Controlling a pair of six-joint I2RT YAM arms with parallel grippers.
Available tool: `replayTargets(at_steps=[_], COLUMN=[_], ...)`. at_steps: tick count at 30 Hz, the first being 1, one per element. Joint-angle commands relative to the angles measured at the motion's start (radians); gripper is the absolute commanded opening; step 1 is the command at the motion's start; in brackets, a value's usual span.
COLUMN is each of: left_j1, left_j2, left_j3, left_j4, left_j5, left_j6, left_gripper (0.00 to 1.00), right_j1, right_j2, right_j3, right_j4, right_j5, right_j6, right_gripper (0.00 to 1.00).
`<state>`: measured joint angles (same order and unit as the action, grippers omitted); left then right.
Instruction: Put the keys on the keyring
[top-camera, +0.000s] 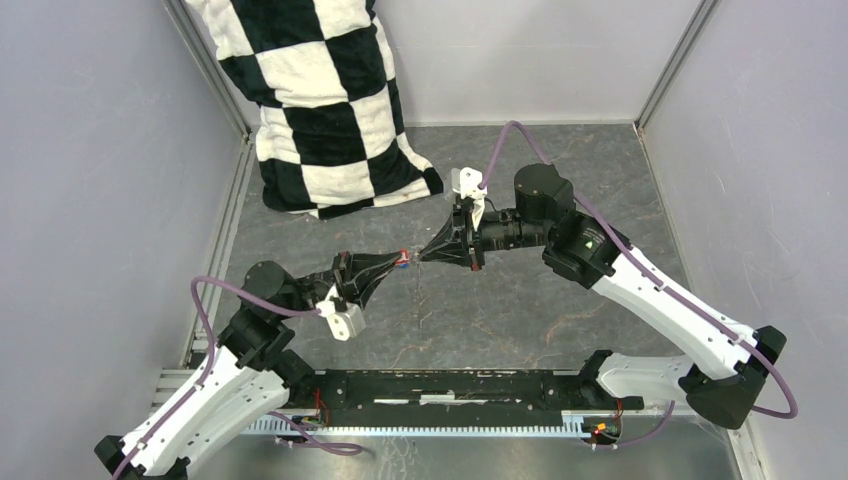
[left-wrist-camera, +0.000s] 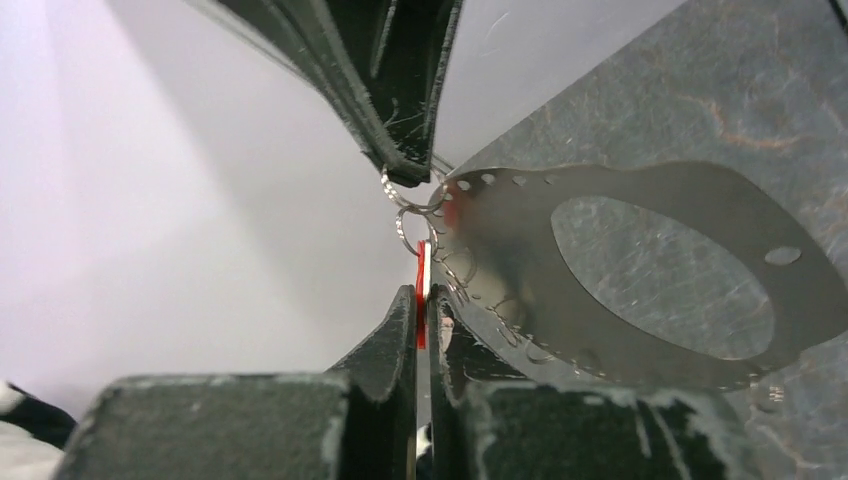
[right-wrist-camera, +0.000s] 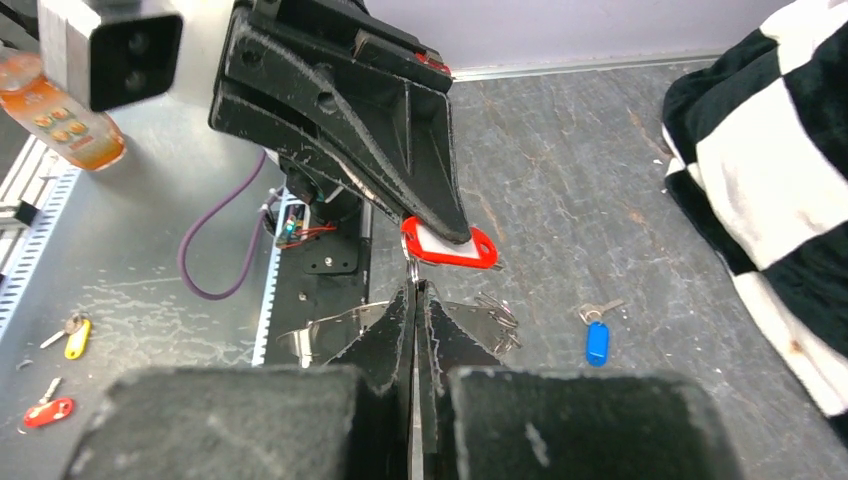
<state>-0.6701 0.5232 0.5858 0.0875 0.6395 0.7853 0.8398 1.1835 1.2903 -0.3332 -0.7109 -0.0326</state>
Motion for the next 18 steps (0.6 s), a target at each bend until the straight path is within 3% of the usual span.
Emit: replayTargets(at_steps=[1,7,10,15,18], left_j1=[0.001,0.001,0.001,0.0,0.001], left_j2=[-0.022,-0.039,-0.041,-0.022,-0.015], left_j3=[-0.029,-0.058,-0.058,0.016,0.1], left_j4=[-0.113,-0.191,-0.207,-0.258,-0.311], left_j5=[0.073,0.117,0.116,0.076,0.09], left_j6=[0.319,0.6,0.672,0.546,0.377], left_gripper=[0.11,0.25,0.36,0.49,0.67], right_j1=[-0.017,-0.019,-0.021,-0.021,-0.021], right_j2=[-0.037,-0.052,-0.067,-0.11,-0.12], right_j3=[-0.023,-0.099,-0.157,-0.278,-0.295], right_j4=[0.147,0.268,0.368,0.544,0.55], right_j5=[-0.056,-0.085,-0.086,-0.067,-0.054], right_j6=[0.099,0.197,0.259,0.343,0.312], right_gripper=[0.0,0.0,0.0,0.0,0.0])
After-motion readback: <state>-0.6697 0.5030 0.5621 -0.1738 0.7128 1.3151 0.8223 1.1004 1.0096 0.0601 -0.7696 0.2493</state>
